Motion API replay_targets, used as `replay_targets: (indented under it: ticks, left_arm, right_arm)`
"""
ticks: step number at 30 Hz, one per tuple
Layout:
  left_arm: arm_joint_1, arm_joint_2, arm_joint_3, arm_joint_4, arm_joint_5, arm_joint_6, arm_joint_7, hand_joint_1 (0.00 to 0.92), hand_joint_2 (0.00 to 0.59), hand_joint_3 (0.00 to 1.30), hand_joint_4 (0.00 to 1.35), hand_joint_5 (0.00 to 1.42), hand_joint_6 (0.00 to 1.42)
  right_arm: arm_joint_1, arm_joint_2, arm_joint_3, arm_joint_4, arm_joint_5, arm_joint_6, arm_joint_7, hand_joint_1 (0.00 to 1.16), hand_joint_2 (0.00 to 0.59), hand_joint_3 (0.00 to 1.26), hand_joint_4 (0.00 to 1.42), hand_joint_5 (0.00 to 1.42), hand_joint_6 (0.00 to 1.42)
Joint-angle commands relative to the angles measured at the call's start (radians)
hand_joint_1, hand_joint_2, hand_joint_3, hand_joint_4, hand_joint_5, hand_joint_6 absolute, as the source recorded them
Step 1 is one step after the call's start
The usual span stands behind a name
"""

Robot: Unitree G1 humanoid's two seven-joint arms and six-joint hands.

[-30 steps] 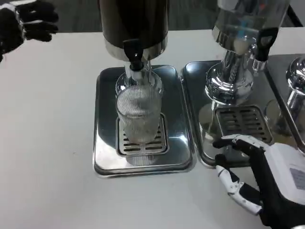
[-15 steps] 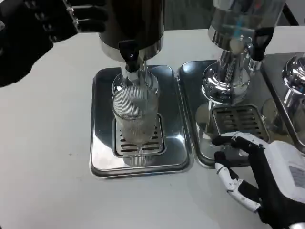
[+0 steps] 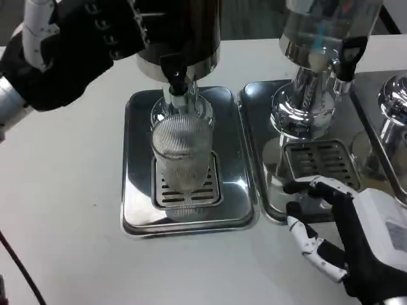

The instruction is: Grasp the cup under the faucet to collect the drink, then remove the cup.

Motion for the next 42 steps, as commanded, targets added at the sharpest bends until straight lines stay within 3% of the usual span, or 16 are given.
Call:
replay_targets:
  ticks: [1, 11, 26, 30, 42]
  left_arm:
    - [-0.023, -0.046, -0.008, 0.024, 0.047, -0.029, 0.009, 0.0, 0.063, 0.35, 0.26, 0.27, 0.2]
    - [-0.041, -0.102, -0.023, 0.066, 0.124, -0.073, -0.003, 0.0, 0.065, 0.34, 0.24, 0.26, 0.19]
    - [-0.047, -0.092, -0.068, 0.149, 0.193, -0.134, -0.042, 0.0, 0.066, 0.32, 0.22, 0.26, 0.21]
    - [-0.042, -0.081, -0.08, 0.158, 0.214, -0.186, -0.05, 0.0, 0.065, 0.32, 0.22, 0.26, 0.21]
    - [0.006, -0.065, -0.11, 0.159, 0.284, -0.457, -0.015, 0.0, 0.063, 0.31, 0.2, 0.25, 0.22]
  right_arm:
    - [0.008, 0.008, -0.001, 0.008, 0.006, 0.002, -0.021, 0.46, 0.443, 0.47, 0.36, 0.37, 0.38]
    - [0.031, 0.022, 0.001, -0.001, -0.001, 0.008, -0.039, 0.46, 0.442, 0.48, 0.36, 0.37, 0.37]
    - [0.039, 0.019, -0.005, -0.002, 0.001, 0.004, -0.039, 0.47, 0.442, 0.48, 0.36, 0.38, 0.37]
    - [0.038, 0.016, -0.007, -0.002, 0.004, 0.004, -0.036, 0.47, 0.442, 0.48, 0.36, 0.38, 0.37]
    - [0.04, -0.002, -0.017, -0.017, 0.016, 0.009, -0.014, 0.47, 0.442, 0.48, 0.36, 0.38, 0.37]
